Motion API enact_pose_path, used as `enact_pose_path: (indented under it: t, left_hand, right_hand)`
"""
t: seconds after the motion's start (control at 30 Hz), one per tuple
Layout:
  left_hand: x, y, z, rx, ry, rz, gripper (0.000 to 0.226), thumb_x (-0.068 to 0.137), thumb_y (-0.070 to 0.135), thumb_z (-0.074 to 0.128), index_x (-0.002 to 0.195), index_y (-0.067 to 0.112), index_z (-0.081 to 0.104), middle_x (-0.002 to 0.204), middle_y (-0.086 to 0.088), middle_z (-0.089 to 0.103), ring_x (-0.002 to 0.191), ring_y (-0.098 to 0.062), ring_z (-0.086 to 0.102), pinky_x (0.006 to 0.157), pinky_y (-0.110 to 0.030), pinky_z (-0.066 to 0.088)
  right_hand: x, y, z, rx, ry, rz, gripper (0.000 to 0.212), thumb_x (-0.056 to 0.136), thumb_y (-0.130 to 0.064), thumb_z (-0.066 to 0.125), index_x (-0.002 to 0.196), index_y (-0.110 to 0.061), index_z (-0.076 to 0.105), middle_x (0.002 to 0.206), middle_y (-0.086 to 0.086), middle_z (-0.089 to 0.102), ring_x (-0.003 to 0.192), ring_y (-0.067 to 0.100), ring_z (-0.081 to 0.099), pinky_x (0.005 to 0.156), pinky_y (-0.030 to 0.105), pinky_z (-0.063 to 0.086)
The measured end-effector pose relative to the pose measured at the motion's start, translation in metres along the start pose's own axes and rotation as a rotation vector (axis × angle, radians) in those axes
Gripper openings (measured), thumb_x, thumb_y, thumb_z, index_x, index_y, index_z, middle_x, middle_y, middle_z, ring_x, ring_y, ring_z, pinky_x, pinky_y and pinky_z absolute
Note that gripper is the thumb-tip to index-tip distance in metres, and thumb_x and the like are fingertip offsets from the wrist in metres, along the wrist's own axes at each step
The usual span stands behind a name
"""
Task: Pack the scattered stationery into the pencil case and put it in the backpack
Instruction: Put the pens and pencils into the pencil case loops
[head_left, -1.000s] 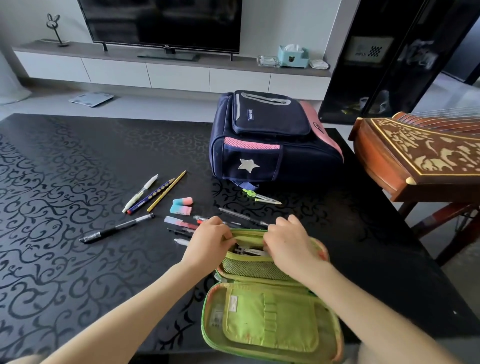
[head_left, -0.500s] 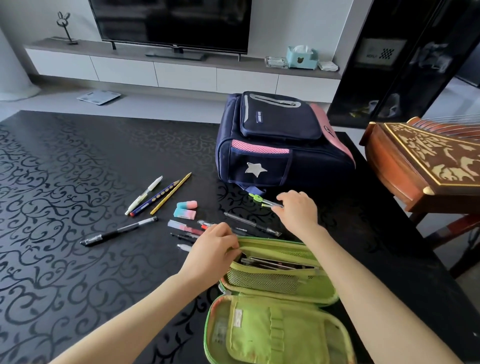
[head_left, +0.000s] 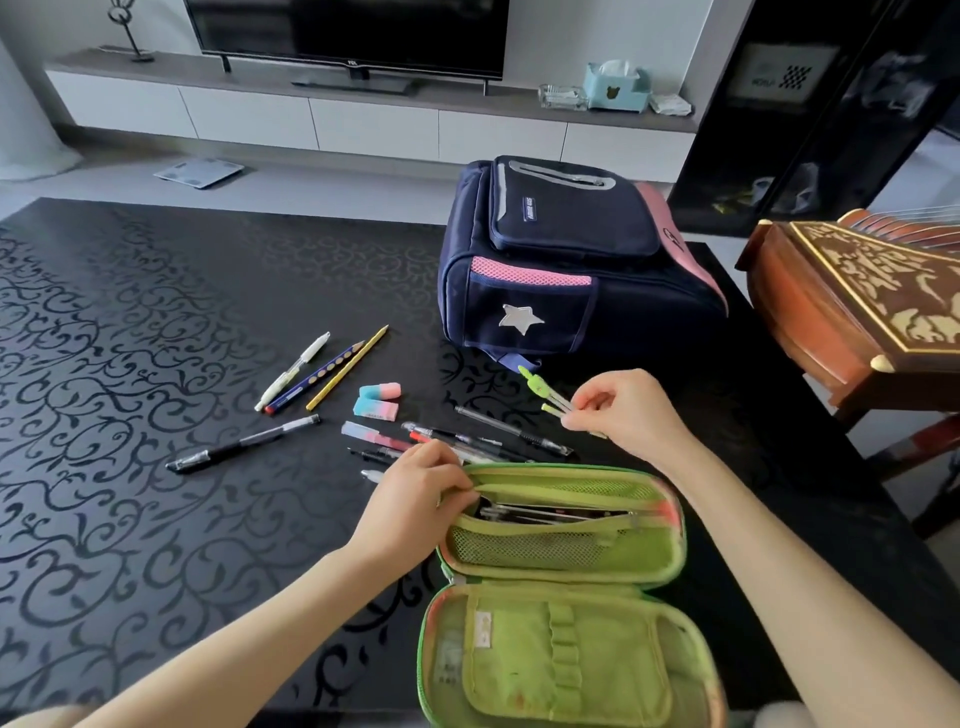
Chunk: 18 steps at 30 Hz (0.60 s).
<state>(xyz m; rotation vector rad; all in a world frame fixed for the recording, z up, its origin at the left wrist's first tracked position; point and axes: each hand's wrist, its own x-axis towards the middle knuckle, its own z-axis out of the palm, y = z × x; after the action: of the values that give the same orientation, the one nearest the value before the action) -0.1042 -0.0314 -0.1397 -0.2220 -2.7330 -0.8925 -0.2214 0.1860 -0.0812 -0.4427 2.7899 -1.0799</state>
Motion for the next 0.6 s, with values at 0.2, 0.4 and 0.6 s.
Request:
enact_pose_path:
  t: [0.2,0.4,0.6]
  left_hand:
    - [0.003,0.008,0.002,-0.06,0.032,-0.149,0.009,0.078,0.019,0.072,0.075,0.011,0.07,0.083,0.005,0.055,0.077,-0.013,0.049,0.063,-0.008,0.031]
    - [0.001,0.013,0.004,-0.048,0.05,-0.16,0.014,0.078,0.018,0.072,0.071,0.007,0.067,0.08,0.002,0.053,0.077,-0.017,0.049,0.061,-0.018,0.033]
    - [-0.002,0.012,0.001,-0.024,0.027,-0.069,0.011,0.077,0.016,0.072,0.071,0.008,0.068,0.081,0.001,0.056,0.077,-0.013,0.046,0.066,-0.006,0.028]
  right_hand:
    - [-0.067,-0.018,0.015,-0.332,-0.168,-0.186,0.01,0.073,-0.036,0.074,0.068,-0.031,0.067,0.075,-0.011,0.065,0.076,0.004,0.046,0.067,0.026,0.038]
    - [-0.081,-0.014,0.032,-0.671,-0.122,-0.234,0.025,0.096,-0.025,0.048,0.09,-0.026,0.072,0.09,-0.008,0.066,0.083,0.014,0.04,0.052,0.017,0.015]
    - [-0.065,-0.031,0.02,-0.666,-0.176,-0.216,0.029,0.09,-0.011,0.053,0.091,-0.031,0.073,0.094,-0.009,0.068,0.08,0.013,0.044,0.077,0.028,0.037]
